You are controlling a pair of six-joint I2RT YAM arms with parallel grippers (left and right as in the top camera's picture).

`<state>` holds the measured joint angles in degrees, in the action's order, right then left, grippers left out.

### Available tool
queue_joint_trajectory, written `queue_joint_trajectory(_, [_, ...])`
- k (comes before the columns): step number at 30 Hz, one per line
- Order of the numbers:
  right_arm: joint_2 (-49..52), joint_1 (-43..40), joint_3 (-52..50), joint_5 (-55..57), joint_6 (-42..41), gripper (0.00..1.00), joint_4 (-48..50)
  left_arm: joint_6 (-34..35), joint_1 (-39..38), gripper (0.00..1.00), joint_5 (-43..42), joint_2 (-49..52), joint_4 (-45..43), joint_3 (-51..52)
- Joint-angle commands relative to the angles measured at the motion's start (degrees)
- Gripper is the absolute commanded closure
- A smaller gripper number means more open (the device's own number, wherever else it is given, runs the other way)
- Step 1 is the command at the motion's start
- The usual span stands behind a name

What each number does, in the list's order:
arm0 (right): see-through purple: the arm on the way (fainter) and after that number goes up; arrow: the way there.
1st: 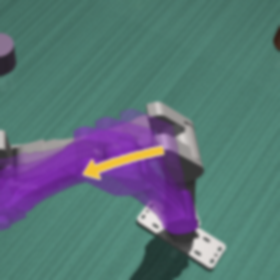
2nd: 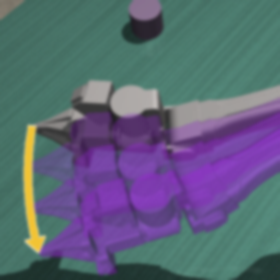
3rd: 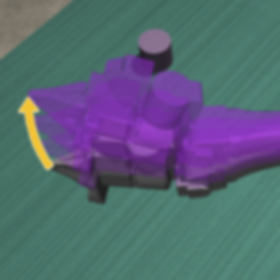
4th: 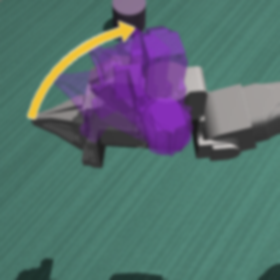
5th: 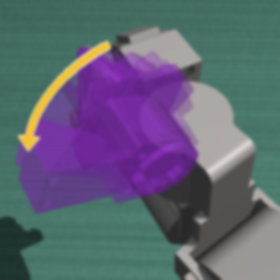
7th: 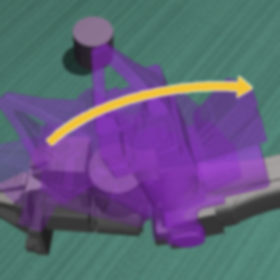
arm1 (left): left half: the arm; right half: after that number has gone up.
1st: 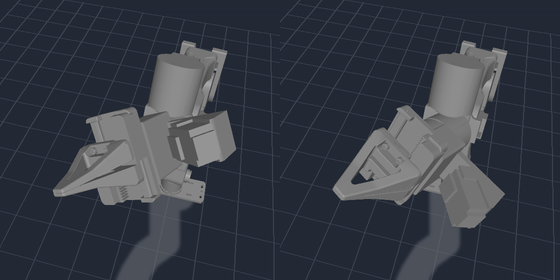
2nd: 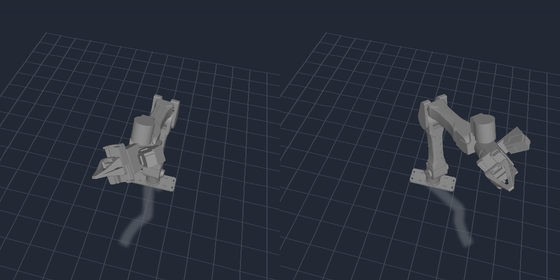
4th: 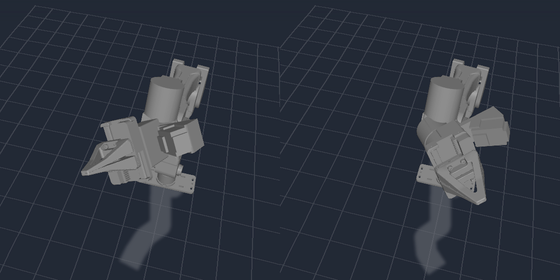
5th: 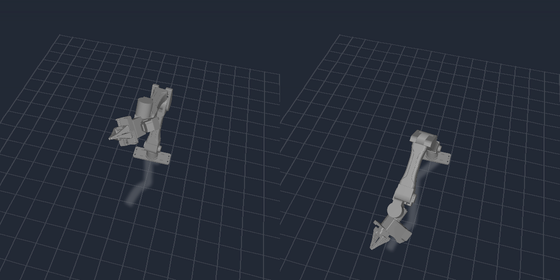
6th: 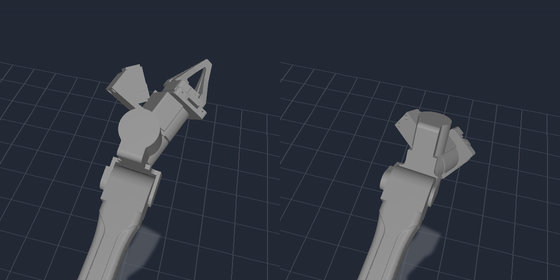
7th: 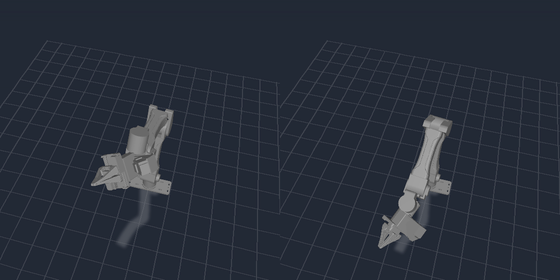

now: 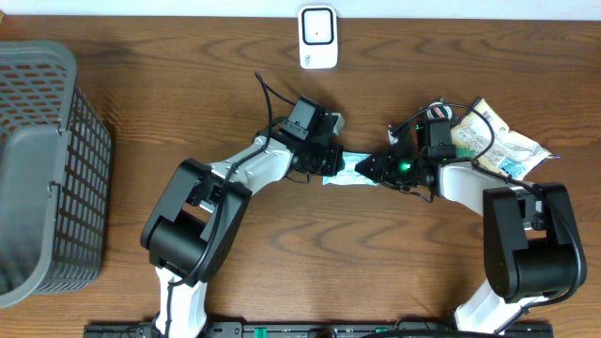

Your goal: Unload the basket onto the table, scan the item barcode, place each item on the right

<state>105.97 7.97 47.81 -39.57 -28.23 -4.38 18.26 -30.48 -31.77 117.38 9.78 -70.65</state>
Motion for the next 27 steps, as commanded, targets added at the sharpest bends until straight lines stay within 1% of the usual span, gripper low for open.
queue_joint_trajectory(1, [1.0,1.9,-1.7,1.9,-1.2,0.75,-0.1,0.5,0.4,0.93,4.9,4.0,1.5,1.3])
queue_joint_trajectory(3, [1.0,1.8,-1.7,2.8,-1.1,0.8,0.0,0.5,0.4,0.93,4.9,4.0,1.5,1.3])
queue_joint_trajectory(8, [1.0,1.2,-1.7,2.0,0.1,0.8,1.3,0.5,0.4,0.93,4.9,4.0,1.6,1.3])
queue_joint_trajectory(9, [1.0,1.2,-1.7,1.4,0.5,0.83,1.4,0.5,0.4,0.93,4.9,4.0,1.7,1.3])
queue_joint_trajectory(10, [1.0,1.1,-1.7,1.4,0.5,0.91,1.4,0.5,0.6,0.92,4.9,3.8,1.6,1.2])
queue_joint_trajectory(12, [1.0,1.1,-1.7,1.4,0.9,0.98,1.4,0.5,1.0,0.93,4.9,2.8,2.0,0.8])
queue_joint_trajectory(13, [0.9,1.0,-1.6,0.9,1.2,0.99,1.5,0.5,1.5,0.92,4.9,1.9,2.4,0.4])
queue_joint_trajectory(17, [-0.2,-0.5,-1.6,-4.2,3.4,0.98,2.2,0.5,4.9,0.92,4.8,-5.2,6.7,-0.8])
queue_joint_trajectory(19, [-1.0,-1.9,-1.6,-8.2,4.3,0.97,2.3,0.5,7.5,0.91,4.6,-10.7,9.7,-0.9])
queue_joint_trajectory(20, [-1.6,-2.8,-1.6,-10.6,5.1,0.97,2.3,0.4,9.2,0.85,4.6,-14.1,11.8,-0.9])
queue_joint_trajectory(21, [-2.4,-3.5,-1.6,-12.9,6.1,0.97,2.2,-0.2,11.4,0.83,4.6,-17.8,14.0,-0.9])
queue_joint_trajectory(24, [-4.6,-4.4,-1.6,-17.7,8.4,0.95,2.1,-2.4,18.2,0.83,5.1,-26.9,19.8,-0.9])
queue_joint_trajectory(26, [-6.9,-4.7,-1.6,-20.8,9.1,0.95,1.8,-2.3,22.7,0.71,7.3,-31.3,23.2,-0.9])
queue_joint_trajectory(27, [-9.1,-4.7,-1.6,-23.5,10.0,0.96,1.5,-2.3,25.3,0.62,9.7,-33.0,25.1,-0.9])
